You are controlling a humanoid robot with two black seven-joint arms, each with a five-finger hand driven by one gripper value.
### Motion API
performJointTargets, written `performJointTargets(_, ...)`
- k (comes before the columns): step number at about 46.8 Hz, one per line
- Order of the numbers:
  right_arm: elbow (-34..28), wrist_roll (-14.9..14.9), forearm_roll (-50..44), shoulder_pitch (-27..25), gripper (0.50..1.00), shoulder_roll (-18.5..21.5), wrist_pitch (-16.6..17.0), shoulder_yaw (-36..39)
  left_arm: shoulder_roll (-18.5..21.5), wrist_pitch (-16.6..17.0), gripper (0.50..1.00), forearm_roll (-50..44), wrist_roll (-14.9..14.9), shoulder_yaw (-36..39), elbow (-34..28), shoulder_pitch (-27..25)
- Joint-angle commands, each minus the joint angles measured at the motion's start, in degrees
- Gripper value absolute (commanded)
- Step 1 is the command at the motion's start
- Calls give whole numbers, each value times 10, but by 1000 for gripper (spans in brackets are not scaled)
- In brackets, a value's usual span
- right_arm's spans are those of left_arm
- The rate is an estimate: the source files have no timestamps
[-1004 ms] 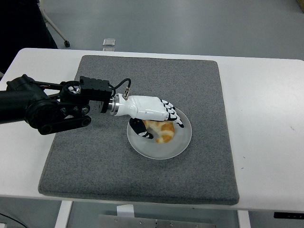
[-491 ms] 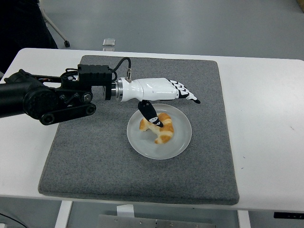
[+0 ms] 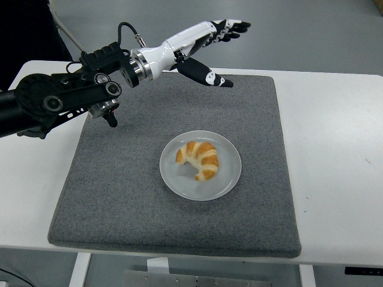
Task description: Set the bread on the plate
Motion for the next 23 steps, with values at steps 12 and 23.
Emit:
performJointTargets(12,0,0,0,0,932,0,0,0,28,31,999,-209,3,-33,2,5)
performJointTargets(23,0,0,0,0,932,0,0,0,34,37,999,-337,3,-44,41,12)
